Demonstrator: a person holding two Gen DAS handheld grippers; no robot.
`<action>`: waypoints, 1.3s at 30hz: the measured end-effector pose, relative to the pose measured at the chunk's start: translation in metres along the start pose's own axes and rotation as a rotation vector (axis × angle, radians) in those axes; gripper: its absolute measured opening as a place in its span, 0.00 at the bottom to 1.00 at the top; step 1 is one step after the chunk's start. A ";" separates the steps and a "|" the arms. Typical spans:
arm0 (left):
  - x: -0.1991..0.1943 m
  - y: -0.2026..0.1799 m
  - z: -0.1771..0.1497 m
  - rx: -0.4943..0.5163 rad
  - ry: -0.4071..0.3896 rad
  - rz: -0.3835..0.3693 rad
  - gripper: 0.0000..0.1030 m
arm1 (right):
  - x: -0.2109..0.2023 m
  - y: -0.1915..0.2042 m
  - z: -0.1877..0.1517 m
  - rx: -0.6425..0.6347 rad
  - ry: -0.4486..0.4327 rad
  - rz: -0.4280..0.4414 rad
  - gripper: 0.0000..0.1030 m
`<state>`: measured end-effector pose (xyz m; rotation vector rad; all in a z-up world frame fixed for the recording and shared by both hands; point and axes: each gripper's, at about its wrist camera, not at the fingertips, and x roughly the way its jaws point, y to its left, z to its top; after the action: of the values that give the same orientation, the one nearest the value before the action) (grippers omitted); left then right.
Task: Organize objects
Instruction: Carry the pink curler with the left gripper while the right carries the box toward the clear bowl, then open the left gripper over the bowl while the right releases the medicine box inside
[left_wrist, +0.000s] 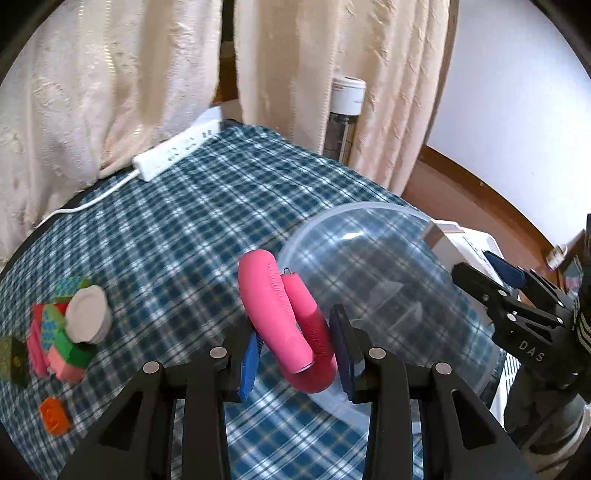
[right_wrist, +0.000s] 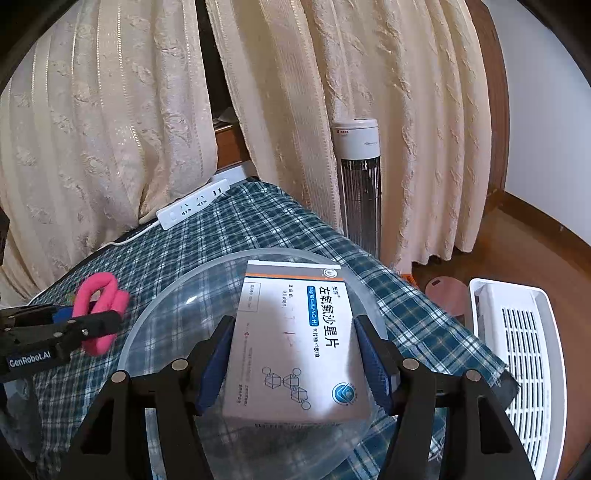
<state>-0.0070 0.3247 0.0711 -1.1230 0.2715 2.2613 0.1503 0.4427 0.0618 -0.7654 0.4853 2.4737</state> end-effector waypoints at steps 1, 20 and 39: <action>0.002 -0.001 0.001 0.001 0.005 -0.008 0.36 | 0.001 0.000 0.001 -0.002 0.001 0.000 0.65; 0.015 -0.005 0.006 0.009 0.026 -0.069 0.60 | 0.011 0.008 0.013 -0.063 -0.007 -0.030 0.65; 0.000 0.020 -0.008 -0.041 0.001 0.032 0.72 | 0.007 0.020 0.014 -0.129 -0.036 -0.101 0.76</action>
<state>-0.0136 0.3054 0.0651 -1.1485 0.2459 2.3036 0.1287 0.4358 0.0724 -0.7746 0.2696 2.4374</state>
